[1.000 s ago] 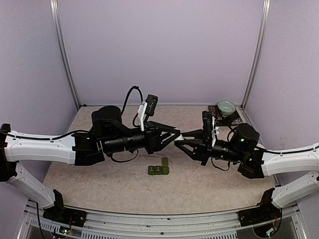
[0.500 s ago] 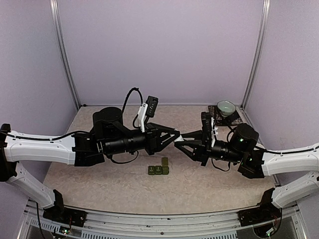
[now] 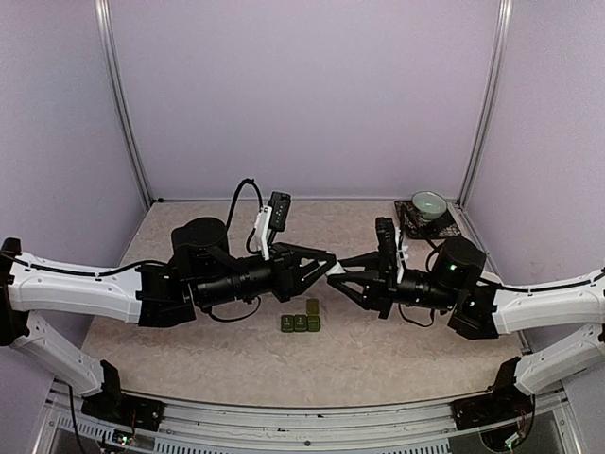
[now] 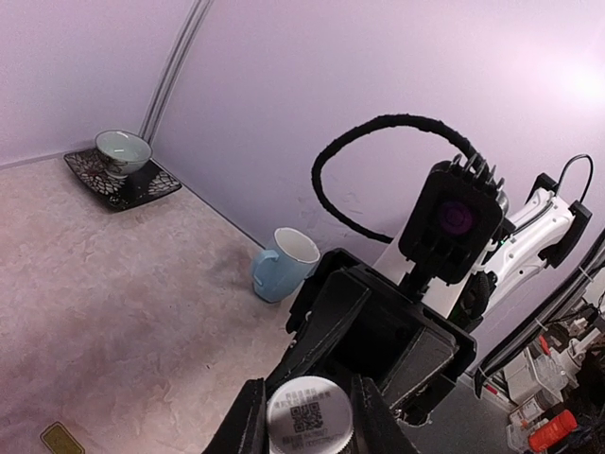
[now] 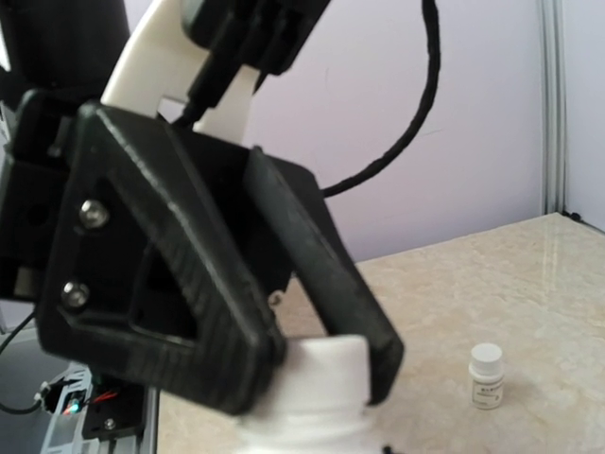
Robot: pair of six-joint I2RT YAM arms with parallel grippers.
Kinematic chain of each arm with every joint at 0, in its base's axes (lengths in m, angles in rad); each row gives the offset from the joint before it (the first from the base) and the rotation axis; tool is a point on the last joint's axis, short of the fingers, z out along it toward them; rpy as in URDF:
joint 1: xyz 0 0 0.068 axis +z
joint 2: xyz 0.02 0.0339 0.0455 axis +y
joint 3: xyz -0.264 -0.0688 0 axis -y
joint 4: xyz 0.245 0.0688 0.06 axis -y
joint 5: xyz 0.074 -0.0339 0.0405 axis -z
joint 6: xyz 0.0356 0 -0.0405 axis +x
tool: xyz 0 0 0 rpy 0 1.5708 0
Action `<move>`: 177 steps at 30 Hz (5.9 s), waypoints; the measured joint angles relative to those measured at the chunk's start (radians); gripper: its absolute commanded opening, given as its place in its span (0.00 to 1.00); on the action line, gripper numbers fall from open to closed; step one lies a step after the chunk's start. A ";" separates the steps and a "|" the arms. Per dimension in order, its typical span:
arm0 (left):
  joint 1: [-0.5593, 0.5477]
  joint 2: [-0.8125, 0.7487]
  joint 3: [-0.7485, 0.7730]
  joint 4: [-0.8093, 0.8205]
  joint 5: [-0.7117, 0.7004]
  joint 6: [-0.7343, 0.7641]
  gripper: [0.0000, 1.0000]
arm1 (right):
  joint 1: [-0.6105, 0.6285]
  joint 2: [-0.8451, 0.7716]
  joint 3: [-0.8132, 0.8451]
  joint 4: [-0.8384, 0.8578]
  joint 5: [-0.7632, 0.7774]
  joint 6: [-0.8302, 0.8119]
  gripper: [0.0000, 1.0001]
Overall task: Sort the pills into containers
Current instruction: Unscrew the lid of the pill bottle from the pill bottle, then pour the pill into the compartment of the pill container.
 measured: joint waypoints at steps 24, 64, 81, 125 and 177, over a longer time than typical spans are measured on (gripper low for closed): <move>-0.019 -0.007 0.142 -0.193 -0.334 -0.161 0.19 | 0.026 0.012 0.034 -0.137 0.247 -0.104 0.00; -0.013 -0.275 -0.179 -0.222 -0.330 -0.106 0.17 | 0.006 0.404 0.103 -0.334 0.134 -0.230 0.00; -0.010 -0.315 -0.206 -0.225 -0.339 -0.106 0.16 | 0.003 0.457 0.257 -0.614 0.149 -0.271 0.00; -0.008 -0.321 -0.232 -0.228 -0.339 -0.111 0.15 | -0.003 0.488 0.441 -0.970 0.260 -0.316 0.00; -0.007 -0.339 -0.261 -0.215 -0.346 -0.125 0.15 | 0.021 0.621 0.679 -1.268 0.338 -0.367 0.00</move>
